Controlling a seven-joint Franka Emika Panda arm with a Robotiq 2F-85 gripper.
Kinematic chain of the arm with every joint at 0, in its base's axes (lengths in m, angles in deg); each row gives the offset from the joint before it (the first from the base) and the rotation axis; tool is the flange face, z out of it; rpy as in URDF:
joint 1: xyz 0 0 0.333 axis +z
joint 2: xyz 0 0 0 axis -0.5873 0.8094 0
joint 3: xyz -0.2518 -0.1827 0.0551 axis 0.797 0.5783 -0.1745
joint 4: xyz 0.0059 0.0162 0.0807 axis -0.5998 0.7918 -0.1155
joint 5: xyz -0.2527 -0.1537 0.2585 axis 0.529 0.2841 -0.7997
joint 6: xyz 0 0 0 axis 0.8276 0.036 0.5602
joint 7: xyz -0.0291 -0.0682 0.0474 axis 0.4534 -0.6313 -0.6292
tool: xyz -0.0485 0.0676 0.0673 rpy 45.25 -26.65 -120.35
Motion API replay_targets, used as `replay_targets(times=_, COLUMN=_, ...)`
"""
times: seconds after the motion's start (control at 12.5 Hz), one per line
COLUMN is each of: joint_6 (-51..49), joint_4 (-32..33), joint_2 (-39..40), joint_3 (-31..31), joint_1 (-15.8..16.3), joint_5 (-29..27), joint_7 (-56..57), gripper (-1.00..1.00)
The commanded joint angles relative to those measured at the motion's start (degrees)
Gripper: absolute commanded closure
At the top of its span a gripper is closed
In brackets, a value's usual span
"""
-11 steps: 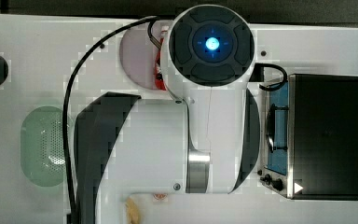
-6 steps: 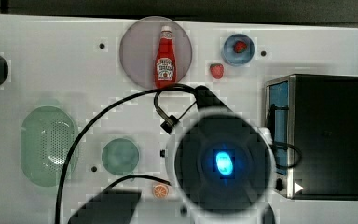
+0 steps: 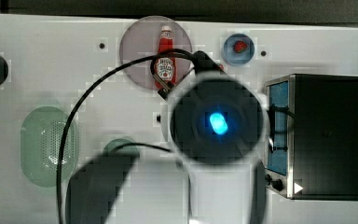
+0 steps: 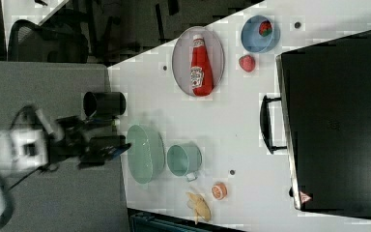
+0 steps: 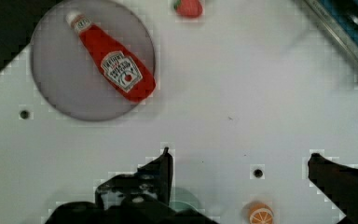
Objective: Pick ketchup from plate and place it on table.
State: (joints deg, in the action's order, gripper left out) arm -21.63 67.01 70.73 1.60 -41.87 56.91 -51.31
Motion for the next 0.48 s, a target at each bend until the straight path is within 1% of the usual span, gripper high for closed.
replay_targets(times=0.08, joint_6=5.8, joint_4=1.6, joint_2=8.0, joint_3=-1.8, joint_1=0.2, joint_5=0.2, joint_7=-2.2, gripper=-1.00)
replay_targets(times=0.32, joint_6=14.2, joint_4=1.5, joint_2=14.9, joint_3=-2.8, joint_1=0.7, joint_5=0.2, joint_7=-1.3, gripper=-1.00)
replay_targets(times=0.48, joint_6=19.3, joint_4=1.4, joint_2=19.8, joint_3=-3.1, joint_1=1.3, joint_5=0.2, joint_7=1.3, gripper=-1.00)
